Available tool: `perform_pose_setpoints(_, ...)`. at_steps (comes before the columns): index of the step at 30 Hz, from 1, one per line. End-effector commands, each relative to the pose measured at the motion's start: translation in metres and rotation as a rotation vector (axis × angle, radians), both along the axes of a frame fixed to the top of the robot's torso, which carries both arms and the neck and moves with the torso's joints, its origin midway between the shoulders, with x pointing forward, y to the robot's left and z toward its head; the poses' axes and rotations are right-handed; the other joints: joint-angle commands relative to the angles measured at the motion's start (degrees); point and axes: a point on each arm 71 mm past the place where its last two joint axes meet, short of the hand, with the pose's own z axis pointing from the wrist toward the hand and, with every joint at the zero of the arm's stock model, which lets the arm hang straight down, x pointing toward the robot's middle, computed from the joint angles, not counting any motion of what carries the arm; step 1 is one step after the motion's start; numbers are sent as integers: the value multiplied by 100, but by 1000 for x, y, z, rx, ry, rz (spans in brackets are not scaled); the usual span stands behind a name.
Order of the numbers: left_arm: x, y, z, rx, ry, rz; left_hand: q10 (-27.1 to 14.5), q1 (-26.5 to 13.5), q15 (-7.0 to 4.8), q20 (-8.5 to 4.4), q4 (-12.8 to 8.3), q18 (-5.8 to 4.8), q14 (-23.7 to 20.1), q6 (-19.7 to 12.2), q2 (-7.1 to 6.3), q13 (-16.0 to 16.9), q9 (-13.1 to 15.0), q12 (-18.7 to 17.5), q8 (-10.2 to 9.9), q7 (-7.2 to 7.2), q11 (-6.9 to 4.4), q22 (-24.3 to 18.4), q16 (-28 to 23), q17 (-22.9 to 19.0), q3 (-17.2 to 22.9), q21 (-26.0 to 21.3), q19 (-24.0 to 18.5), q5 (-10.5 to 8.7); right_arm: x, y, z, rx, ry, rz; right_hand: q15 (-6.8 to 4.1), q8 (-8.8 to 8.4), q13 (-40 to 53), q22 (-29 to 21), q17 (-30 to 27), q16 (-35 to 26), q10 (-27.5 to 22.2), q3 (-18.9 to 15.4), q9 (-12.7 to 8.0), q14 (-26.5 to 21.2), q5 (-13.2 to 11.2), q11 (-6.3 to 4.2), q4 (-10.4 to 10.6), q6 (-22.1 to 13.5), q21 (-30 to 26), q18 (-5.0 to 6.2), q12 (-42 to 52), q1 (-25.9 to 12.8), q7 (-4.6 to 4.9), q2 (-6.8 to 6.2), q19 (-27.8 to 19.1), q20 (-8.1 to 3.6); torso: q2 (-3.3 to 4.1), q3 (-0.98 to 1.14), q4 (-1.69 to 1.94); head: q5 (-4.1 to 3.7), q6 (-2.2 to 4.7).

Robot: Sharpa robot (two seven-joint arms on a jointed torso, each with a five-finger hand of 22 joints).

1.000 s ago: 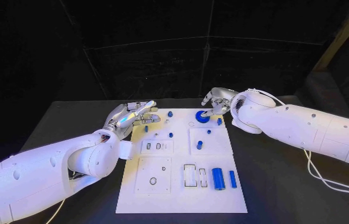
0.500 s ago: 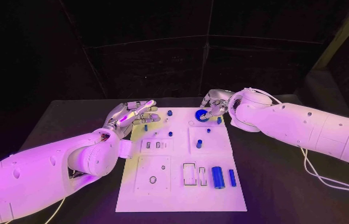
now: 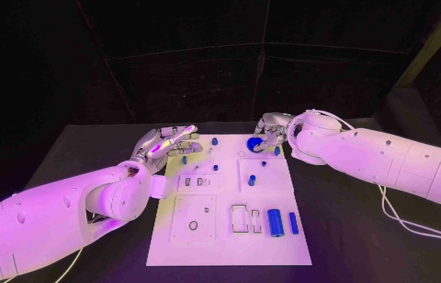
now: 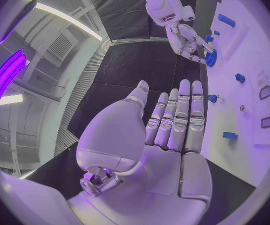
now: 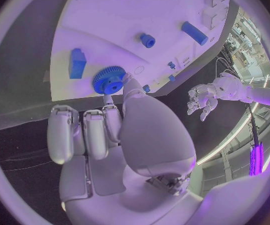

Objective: Assemble the parts on the task board

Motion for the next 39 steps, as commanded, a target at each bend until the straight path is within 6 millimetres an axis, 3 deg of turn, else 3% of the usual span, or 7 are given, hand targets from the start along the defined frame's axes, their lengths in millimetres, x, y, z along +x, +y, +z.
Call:
perform_pose_setpoints(1,0,-1,2,-9,-7,-13,-3,25,24,-6,-34,75,14,7,53,-10,-2,-39,-35,26,-13,-4,-36,5,-13,-26,43,4,0,0,0,-32,0,4,29,29,265,265,504,36,48,7,-9,390,-39,2,-39,20,36,-39,12,43,1,20,56,0,-2,0,-1,-3,-5)
perform_pose_setpoints(8,0,-1,2,-9,-6,-14,-2,34,23,-7,-43,76,15,8,57,-10,-2,-40,-37,25,-14,-6,-39,8,-10,-30,46,4,0,2,0,-51,-8,14,27,50,295,291,517,46,54,75,-12,391,-25,-2,-136,42,47,-44,29,154,0,61,68,-1,-1,0,-1,-4,-15)
perform_pose_setpoints(14,0,-1,1,-9,-5,-15,-2,34,23,-7,-43,76,15,8,57,-10,-2,-40,-37,25,-14,-6,-39,8,-10,-30,46,4,0,3,1,-82,-28,27,24,66,360,342,538,60,83,226,-19,392,-243,-5,-286,60,67,-55,79,302,-1,96,92,-3,1,2,-1,-3,-24)
perform_pose_setpoints(24,0,-1,1,-9,-4,-16,-2,34,23,-7,-43,76,15,8,57,-10,-2,-40,-37,25,-14,-6,-39,8,-10,-30,46,4,1,5,1,-99,-40,35,24,113,411,389,555,71,110,394,-12,394,-252,-6,-398,160,86,-64,119,380,2,159,115,-4,2,1,-4,-10,-39)
perform_pose_setpoints(29,0,-1,1,-9,-4,-17,-2,34,23,-7,-43,76,15,8,57,-10,-2,-40,-37,25,-14,-6,-39,8,-10,-30,46,4,1,8,0,-101,-42,37,8,191,427,393,551,70,118,471,2,393,-241,-26,-385,387,89,-64,125,273,-28,188,114,-12,3,1,-3,-15,-50)
perform_pose_setpoints(39,0,-1,1,-9,-2,-18,-1,45,23,-7,-58,75,16,9,64,-11,-2,-42,-39,24,-15,-9,-45,14,-7,-38,52,4,1,9,0,-120,-50,35,-99,287,472,455,559,74,156,703,26,395,-227,-152,-406,987,112,-75,151,190,-180,281,148,-99,-2,1,-1,-5,-89)
